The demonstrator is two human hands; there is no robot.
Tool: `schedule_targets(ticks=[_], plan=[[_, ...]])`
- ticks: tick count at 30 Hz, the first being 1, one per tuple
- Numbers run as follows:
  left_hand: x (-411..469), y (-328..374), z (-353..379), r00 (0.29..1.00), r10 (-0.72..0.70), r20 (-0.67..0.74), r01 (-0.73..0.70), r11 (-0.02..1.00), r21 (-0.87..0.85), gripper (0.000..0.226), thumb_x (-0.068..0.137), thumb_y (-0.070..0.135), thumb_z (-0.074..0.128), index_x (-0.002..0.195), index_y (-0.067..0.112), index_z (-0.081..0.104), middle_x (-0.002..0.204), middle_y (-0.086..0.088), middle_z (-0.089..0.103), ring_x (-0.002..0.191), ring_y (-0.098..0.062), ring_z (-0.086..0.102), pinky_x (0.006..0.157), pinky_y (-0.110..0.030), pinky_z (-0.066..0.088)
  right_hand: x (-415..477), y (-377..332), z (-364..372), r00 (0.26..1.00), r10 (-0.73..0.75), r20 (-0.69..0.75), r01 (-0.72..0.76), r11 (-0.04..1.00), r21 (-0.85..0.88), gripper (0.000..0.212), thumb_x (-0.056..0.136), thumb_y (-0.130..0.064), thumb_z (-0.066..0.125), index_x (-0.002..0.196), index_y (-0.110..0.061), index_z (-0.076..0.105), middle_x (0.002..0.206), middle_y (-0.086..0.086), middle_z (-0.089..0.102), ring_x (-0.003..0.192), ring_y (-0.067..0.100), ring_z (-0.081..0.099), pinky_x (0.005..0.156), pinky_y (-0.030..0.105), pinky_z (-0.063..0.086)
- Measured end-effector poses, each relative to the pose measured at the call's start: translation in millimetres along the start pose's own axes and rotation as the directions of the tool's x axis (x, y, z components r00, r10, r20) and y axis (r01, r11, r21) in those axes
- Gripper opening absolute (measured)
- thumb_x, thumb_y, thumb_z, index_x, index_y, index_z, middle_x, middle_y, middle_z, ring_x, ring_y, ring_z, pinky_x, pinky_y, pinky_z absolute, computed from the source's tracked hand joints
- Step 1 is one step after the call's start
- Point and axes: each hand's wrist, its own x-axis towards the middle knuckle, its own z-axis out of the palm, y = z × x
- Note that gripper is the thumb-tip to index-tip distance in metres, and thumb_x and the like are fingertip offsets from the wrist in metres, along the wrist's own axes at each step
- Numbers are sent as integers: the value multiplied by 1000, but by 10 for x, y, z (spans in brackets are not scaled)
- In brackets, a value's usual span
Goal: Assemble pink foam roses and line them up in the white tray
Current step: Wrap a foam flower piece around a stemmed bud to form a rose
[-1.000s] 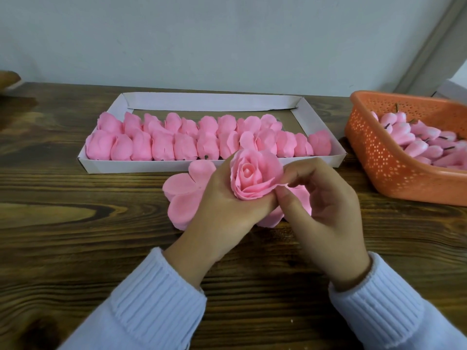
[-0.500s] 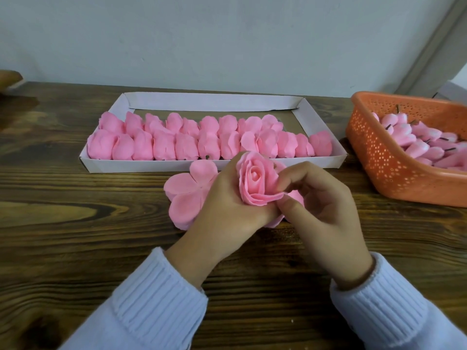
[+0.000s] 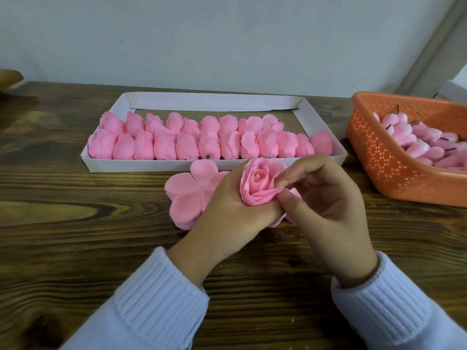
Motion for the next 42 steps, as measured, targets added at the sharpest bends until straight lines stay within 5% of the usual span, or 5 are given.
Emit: schedule_targets(ticks=[5,10,21,33,42], plan=[[-4,-25,-14,1000,-1,15,0,1000,18,16,74,18,64,88,25,67,75,0,69,70,-8,64,62,-28,55,6,-45,17,999,-45,-15,46,999,19,21,80,2,62,94,-13,58,86,3,68,84,24,65,76,47,52],[-12,-34,-1,1000,-7,26,6,1000,21,11,73,19,62,83,25,62,66,-2,63,63,-17,61,61,-48,56,9,-56,8,997,-57,-45,58,998,20,20,80,-4,63,95,-16,57,87,-4,70,84,21,67,74,59,49],[-35,9,-22,996,86,26,-86,996,-24,10,76,12,72,78,20,65,71,8,70,67,-5,66,63,-19,55,16,60,-10,960,229,-164,-218,972,84,10,87,-21,56,92,-15,62,86,-2,65,76,20,60,65,39,50],[-67,40,-45,987,159,7,-155,975,-158,8,72,24,72,78,26,67,77,-20,59,41,-14,55,42,-24,48,-8,-36,81,719,588,369,-694,623,361,24,87,-7,56,64,-1,52,54,6,46,40,8,34,37,17,18],[-57,52,-43,979,205,-15,-205,970,-129,11,68,21,73,72,24,62,71,-7,60,58,-12,59,54,-27,50,11,1,82,626,621,472,-780,476,407,26,92,-17,48,76,-5,64,56,1,58,45,7,50,36,13,34]])
